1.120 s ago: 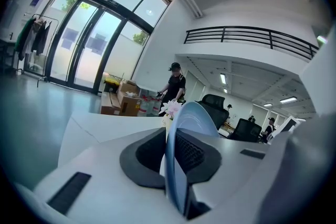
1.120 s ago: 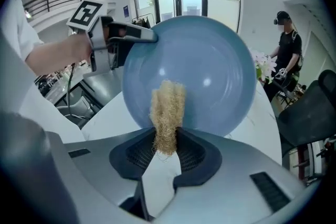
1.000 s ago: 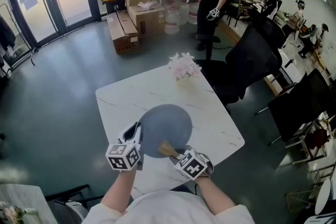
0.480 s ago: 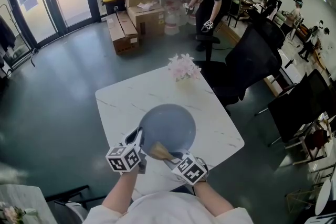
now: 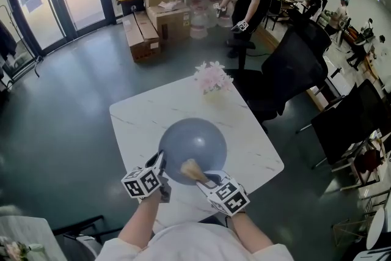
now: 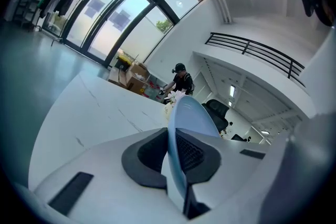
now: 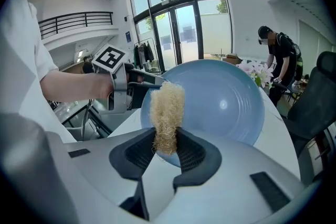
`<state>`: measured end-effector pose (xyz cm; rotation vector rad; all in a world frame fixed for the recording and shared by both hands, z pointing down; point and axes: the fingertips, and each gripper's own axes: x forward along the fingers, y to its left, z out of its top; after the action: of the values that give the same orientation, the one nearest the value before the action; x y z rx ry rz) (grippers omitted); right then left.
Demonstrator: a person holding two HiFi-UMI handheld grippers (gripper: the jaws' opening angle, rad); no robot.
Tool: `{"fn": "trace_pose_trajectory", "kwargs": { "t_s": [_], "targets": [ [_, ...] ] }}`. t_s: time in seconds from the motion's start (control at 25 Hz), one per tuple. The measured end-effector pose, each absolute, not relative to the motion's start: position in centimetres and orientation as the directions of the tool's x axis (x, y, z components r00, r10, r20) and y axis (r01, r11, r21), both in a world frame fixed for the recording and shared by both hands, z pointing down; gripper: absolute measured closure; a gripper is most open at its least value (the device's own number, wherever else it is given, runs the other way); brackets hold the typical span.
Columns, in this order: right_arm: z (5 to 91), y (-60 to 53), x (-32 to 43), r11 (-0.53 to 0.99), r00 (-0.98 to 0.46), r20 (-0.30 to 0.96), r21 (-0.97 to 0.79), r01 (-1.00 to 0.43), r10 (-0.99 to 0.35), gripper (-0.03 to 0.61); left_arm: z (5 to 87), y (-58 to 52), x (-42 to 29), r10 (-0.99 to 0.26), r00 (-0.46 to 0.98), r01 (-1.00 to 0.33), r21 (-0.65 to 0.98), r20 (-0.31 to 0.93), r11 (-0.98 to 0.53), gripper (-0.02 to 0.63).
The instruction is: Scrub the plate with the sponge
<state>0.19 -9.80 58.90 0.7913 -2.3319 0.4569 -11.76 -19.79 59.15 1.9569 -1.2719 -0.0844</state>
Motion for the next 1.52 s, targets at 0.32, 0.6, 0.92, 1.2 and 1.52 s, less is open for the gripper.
{"fn": "trace_pose_trajectory", "kwargs": {
  "t_s": [0.32,0.6,0.92,1.2,1.52],
  "targets": [
    [59.1,-9.4,2.0,0.727,-0.607,0.662,-0.135,-0.673,-0.440,0.457,63.1,-20.0,-11.6,-0.761,0.491,-0.741,0.662,0.424,-0.110,0.569],
    [59.7,-8.8,3.5,0.690,-0.588,0.673,-0.157,-0.706,-0.449,0.457,65.9,-20.2,-11.0,-0.728,0.479,-0.744,0.668,0.490,-0.040,0.569],
    [60.8,-8.4,5.1,0.665,-0.574,0.685,-0.174,-0.726,-0.448,0.457,68.4,-20.9,-10.6,-0.709,0.464,-0.740,0.673,0.531,0.020,0.569],
    [61.4,-8.1,6.0,0.649,-0.569,0.691,-0.187,-0.737,-0.447,0.457,69.8,-21.4,-10.3,-0.698,0.450,-0.739,0.671,0.558,0.061,0.569],
    [61.8,-8.0,6.6,0.638,-0.565,0.697,-0.199,-0.744,-0.441,0.457,71.5,-21.8,-10.0,-0.672,0.439,-0.748,0.657,0.596,0.095,0.569]
  ]
}}
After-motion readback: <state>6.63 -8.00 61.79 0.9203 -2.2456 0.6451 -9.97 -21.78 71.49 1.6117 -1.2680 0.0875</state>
